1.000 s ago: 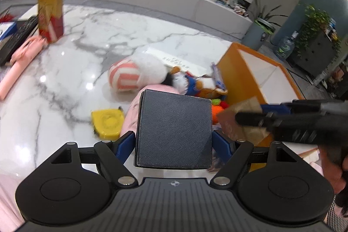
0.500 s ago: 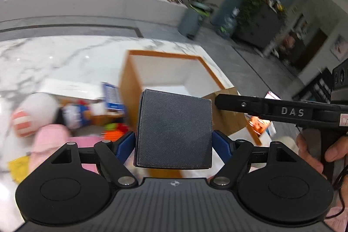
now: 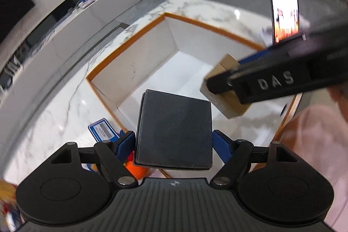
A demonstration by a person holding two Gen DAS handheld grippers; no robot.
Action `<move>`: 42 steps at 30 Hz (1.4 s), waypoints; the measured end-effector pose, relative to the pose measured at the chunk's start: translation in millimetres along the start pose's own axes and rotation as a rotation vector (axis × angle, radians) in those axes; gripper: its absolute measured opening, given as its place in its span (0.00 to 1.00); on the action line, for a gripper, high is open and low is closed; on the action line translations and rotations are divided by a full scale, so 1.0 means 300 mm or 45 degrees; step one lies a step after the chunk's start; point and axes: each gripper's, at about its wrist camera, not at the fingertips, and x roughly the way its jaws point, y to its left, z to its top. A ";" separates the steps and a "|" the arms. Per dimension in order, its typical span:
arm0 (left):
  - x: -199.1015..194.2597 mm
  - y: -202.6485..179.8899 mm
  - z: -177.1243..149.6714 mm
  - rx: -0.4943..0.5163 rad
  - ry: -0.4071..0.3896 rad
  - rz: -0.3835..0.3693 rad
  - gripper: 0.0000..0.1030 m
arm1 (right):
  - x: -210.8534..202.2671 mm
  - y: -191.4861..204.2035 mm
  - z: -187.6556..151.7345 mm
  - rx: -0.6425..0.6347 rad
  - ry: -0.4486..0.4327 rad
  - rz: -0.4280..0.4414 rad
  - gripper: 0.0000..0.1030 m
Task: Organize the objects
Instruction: 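Lower the grey case and cardboard box into the orange box, opening both grippers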
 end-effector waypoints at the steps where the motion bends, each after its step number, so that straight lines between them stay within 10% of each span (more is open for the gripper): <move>1: 0.018 -0.002 0.003 0.024 0.015 0.014 0.87 | 0.004 -0.006 -0.001 0.007 0.003 0.011 0.47; 12: 0.110 -0.060 0.021 0.154 0.111 0.093 0.85 | 0.159 -0.020 -0.044 0.066 0.181 0.074 0.47; 37: 0.002 0.138 -0.072 -0.107 0.000 -0.396 0.87 | 0.248 -0.031 -0.051 0.199 0.332 0.165 0.46; 39: -0.009 0.172 -0.080 -0.171 -0.017 -0.409 0.84 | 0.251 -0.029 -0.035 0.197 0.311 0.154 0.19; 42: -0.001 0.185 -0.071 -0.144 -0.018 -0.377 0.84 | 0.270 -0.022 -0.014 0.193 0.319 0.148 0.16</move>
